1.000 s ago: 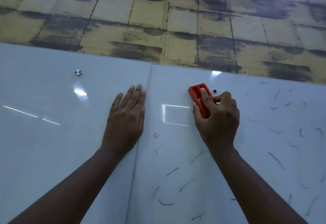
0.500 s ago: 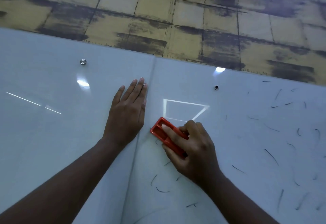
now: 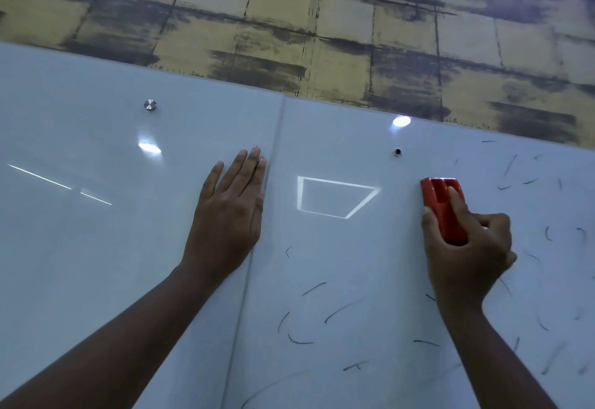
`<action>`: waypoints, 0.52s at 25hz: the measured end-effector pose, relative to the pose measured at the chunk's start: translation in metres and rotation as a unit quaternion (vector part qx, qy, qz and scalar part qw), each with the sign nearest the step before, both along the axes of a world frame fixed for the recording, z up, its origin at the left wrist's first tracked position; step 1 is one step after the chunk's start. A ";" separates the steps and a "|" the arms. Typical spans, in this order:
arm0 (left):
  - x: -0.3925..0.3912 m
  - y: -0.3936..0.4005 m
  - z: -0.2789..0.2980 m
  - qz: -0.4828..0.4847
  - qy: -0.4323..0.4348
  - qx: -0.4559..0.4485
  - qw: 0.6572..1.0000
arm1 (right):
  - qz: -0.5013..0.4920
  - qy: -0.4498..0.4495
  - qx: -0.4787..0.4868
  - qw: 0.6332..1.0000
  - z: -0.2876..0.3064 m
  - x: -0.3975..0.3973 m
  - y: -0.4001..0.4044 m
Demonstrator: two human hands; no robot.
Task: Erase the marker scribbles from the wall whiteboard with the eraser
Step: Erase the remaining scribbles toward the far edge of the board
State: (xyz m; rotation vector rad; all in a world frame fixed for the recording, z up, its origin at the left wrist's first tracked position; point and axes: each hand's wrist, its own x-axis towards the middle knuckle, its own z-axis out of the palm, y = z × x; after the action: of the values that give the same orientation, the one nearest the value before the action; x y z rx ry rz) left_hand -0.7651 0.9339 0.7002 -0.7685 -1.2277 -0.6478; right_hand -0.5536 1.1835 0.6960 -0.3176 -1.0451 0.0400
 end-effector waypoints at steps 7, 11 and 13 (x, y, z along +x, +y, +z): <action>0.002 0.002 -0.003 0.019 -0.015 0.003 1.000 | 0.008 -0.064 0.085 0.994 -0.020 -0.041 -0.069; 0.005 0.000 -0.007 0.011 -0.033 -0.014 0.999 | -0.047 -0.178 0.190 0.965 -0.055 -0.076 -0.109; 0.004 -0.002 -0.014 0.015 -0.034 -0.023 0.999 | -0.073 -0.209 0.223 0.949 -0.071 -0.079 -0.108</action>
State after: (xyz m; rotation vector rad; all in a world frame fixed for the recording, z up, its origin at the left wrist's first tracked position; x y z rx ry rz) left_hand -0.7613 0.9322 0.6864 -0.7693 -1.3177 -0.6279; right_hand -0.6322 1.0755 0.6245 0.0143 -1.4112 -0.4094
